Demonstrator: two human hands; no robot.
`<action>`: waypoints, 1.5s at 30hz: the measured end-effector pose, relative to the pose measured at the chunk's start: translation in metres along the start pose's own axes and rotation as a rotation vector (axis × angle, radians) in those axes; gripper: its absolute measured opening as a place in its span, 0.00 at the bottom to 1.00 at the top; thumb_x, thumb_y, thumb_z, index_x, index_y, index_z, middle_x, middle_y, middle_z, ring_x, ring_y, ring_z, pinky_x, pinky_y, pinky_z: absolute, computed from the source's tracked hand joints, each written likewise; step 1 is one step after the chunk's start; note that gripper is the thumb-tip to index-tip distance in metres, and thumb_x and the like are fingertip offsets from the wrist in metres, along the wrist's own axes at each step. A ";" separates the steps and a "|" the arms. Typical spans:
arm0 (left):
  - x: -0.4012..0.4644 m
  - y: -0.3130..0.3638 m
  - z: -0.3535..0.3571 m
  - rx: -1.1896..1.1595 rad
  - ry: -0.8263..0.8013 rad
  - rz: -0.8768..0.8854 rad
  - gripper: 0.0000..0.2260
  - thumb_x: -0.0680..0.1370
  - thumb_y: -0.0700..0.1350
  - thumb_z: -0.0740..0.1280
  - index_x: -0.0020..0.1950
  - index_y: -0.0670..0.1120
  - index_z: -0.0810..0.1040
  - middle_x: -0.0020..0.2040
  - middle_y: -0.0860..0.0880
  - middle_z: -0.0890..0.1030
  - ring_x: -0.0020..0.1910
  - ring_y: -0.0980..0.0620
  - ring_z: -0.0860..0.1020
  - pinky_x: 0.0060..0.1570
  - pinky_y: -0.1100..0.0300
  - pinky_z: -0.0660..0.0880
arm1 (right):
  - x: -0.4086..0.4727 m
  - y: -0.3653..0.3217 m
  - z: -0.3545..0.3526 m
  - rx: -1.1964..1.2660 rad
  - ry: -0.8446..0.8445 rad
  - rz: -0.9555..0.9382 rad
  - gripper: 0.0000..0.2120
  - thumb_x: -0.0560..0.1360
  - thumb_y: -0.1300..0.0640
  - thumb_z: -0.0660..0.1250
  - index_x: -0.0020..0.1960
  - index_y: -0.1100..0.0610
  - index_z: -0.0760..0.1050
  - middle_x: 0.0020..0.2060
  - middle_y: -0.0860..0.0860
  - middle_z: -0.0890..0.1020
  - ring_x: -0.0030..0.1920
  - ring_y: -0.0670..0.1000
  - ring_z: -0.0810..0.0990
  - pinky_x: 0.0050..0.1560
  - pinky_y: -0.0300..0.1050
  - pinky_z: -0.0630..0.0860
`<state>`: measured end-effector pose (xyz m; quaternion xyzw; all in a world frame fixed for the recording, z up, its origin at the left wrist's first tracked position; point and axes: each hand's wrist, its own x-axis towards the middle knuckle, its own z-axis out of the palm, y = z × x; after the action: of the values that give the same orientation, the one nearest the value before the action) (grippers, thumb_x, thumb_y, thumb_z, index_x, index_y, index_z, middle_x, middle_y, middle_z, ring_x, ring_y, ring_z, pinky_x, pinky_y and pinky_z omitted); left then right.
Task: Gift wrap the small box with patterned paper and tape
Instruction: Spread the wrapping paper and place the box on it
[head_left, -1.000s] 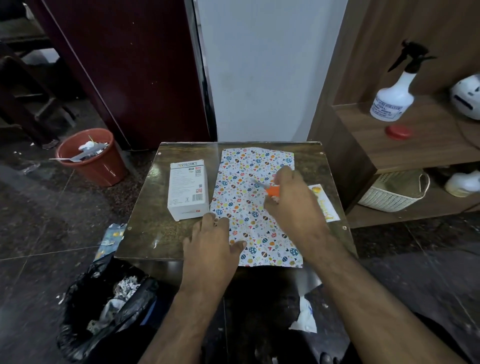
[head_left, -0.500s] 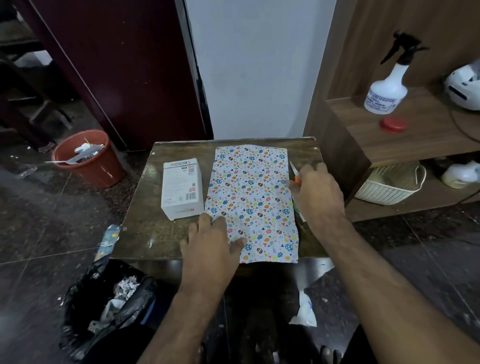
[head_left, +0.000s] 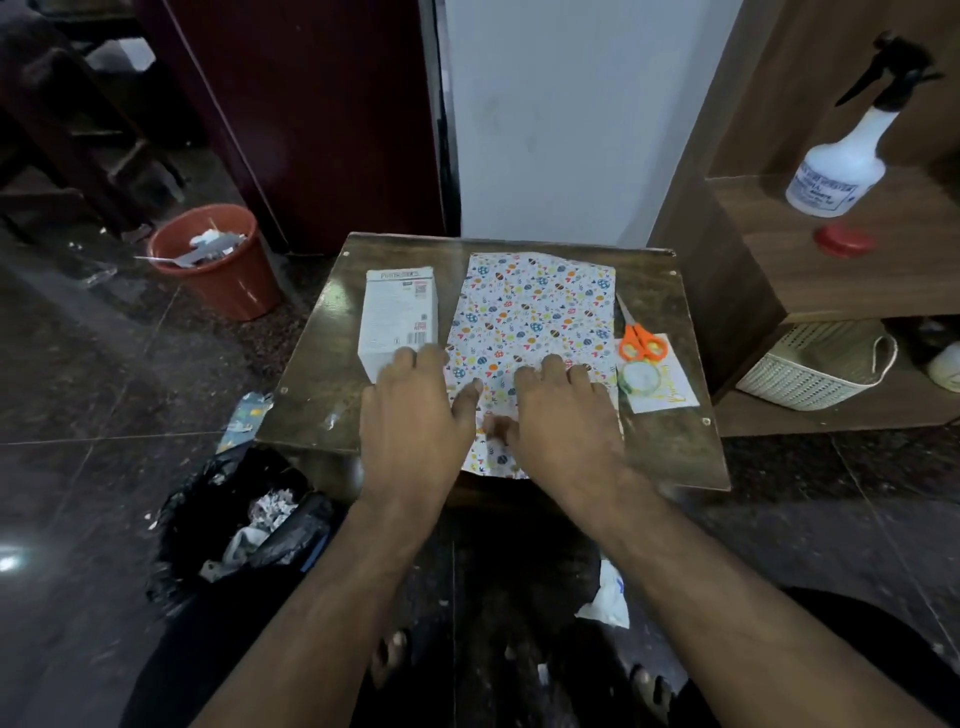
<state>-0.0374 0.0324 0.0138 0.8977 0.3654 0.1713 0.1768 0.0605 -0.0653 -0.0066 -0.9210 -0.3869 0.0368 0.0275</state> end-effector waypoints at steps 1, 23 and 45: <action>0.001 -0.001 -0.004 -0.030 0.069 0.011 0.15 0.80 0.51 0.71 0.59 0.43 0.76 0.54 0.44 0.79 0.53 0.41 0.79 0.53 0.45 0.75 | 0.001 0.000 0.001 -0.005 -0.003 0.005 0.23 0.81 0.43 0.64 0.71 0.54 0.69 0.66 0.55 0.72 0.68 0.59 0.71 0.63 0.55 0.71; 0.064 -0.022 -0.011 -0.068 0.238 -0.168 0.45 0.74 0.61 0.66 0.82 0.39 0.53 0.66 0.36 0.71 0.64 0.34 0.73 0.60 0.43 0.74 | -0.016 -0.005 0.017 0.090 -0.209 -0.322 0.29 0.86 0.40 0.50 0.83 0.47 0.49 0.84 0.52 0.46 0.83 0.63 0.42 0.79 0.70 0.44; 0.016 -0.027 -0.062 -0.179 0.518 -0.054 0.38 0.75 0.53 0.70 0.80 0.39 0.60 0.68 0.38 0.71 0.65 0.39 0.73 0.62 0.45 0.75 | -0.020 -0.035 -0.040 1.271 0.379 -0.149 0.13 0.87 0.48 0.56 0.51 0.45 0.79 0.43 0.41 0.83 0.46 0.39 0.81 0.47 0.37 0.75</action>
<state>-0.0699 0.0739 0.0590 0.7947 0.4056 0.4221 0.1605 0.0257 -0.0560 0.0369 -0.6871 -0.3410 0.0930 0.6348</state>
